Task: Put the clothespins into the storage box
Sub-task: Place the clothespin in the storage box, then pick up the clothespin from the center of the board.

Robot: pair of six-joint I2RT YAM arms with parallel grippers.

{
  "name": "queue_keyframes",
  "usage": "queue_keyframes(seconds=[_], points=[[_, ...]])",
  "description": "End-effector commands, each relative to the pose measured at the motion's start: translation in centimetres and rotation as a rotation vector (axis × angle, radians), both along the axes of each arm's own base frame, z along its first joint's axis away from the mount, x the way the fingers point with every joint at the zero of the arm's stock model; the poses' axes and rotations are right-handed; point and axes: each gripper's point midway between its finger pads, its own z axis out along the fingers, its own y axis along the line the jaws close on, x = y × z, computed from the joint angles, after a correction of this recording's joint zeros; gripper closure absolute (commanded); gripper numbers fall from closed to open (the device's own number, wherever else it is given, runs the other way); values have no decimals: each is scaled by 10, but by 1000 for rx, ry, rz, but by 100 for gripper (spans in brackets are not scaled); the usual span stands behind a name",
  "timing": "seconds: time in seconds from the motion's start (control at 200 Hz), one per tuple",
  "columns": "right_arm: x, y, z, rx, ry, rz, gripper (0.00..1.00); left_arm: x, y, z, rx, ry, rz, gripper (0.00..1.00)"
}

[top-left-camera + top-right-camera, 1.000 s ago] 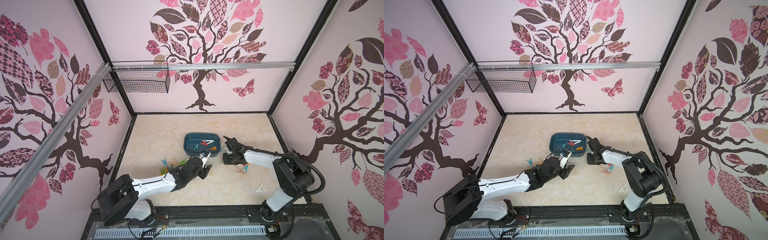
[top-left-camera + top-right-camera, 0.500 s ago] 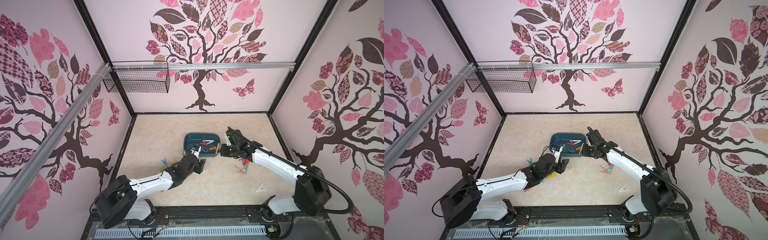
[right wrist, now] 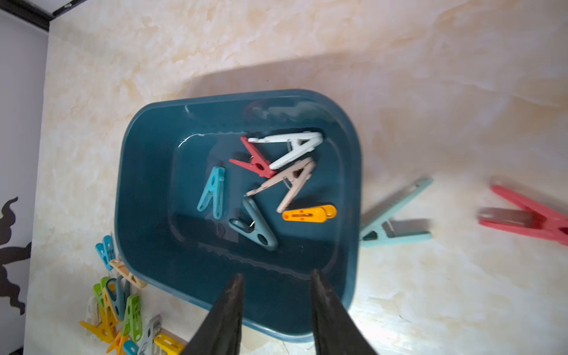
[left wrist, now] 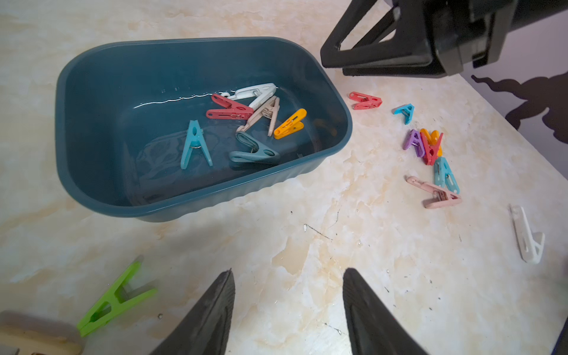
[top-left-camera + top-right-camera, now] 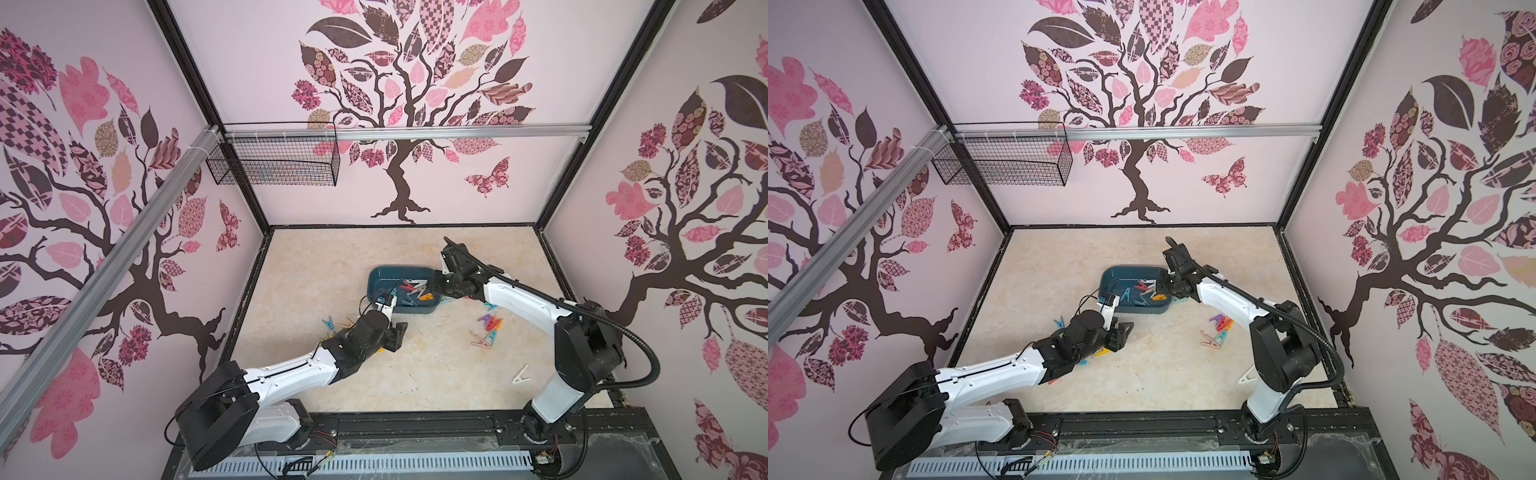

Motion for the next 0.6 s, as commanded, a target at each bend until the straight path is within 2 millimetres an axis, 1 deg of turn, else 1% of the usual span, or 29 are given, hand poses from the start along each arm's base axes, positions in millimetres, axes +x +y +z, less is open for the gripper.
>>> queue_keyframes(seconds=[0.0, 0.06, 0.11, 0.17, 0.255, 0.28, 0.395, 0.47, 0.595], points=[[-10, -44, -8, -60, 16, -111, 60, -10, -21, 2, 42, -84, -150, 40], [-13, -53, -15, -78, 20, -141, 60, -16, -34, 3, 115, -168, -216, 38], [-11, -59, -18, -97, 16, -167, 59, -18, -43, -2, 188, -198, -248, 37], [-5, -65, -23, -119, 10, -207, 58, -16, -51, -12, 229, -172, -259, 36], [7, -71, -33, -125, 23, -254, 58, -17, -62, -24, 219, -139, -275, 36], [10, -71, -36, -123, 29, -261, 58, -19, -66, -26, 215, -137, -283, 36], [26, -66, -46, -120, 36, -274, 58, -26, -78, -33, 222, -127, -335, 23], [35, -63, -54, -122, 45, -283, 59, -30, -81, -37, 228, -122, -359, 22], [46, -60, -65, -126, 60, -294, 60, -33, -83, -37, 220, -120, -377, 23]])
